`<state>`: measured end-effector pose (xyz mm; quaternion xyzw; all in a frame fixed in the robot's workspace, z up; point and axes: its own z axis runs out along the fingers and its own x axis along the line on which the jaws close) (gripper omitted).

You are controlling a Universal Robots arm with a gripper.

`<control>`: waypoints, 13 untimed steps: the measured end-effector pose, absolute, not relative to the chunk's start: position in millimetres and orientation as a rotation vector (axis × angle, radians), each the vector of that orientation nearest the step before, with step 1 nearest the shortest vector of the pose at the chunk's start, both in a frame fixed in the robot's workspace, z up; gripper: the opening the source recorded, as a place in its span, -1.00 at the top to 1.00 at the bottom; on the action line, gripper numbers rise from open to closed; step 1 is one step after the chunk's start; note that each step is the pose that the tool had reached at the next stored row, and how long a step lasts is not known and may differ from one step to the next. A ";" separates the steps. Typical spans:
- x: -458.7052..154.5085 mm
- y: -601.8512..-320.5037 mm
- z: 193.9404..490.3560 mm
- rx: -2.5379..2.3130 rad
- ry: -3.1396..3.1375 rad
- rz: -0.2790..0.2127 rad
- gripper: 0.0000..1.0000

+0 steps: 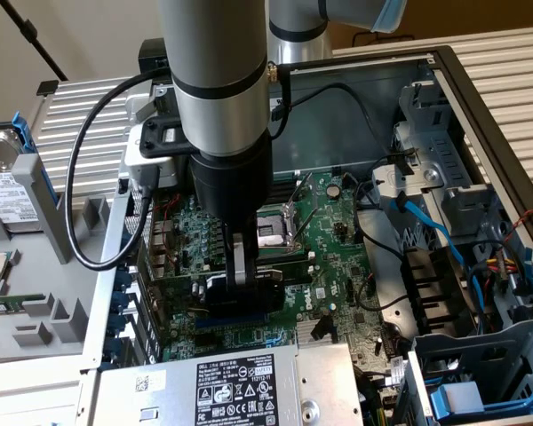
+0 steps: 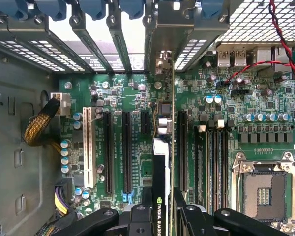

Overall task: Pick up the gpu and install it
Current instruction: 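Insert the gpu into the slot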

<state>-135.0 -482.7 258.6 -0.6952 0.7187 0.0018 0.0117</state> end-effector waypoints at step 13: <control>-135.9 -482.7 259.0 -2.172 2.237 0.006 0.47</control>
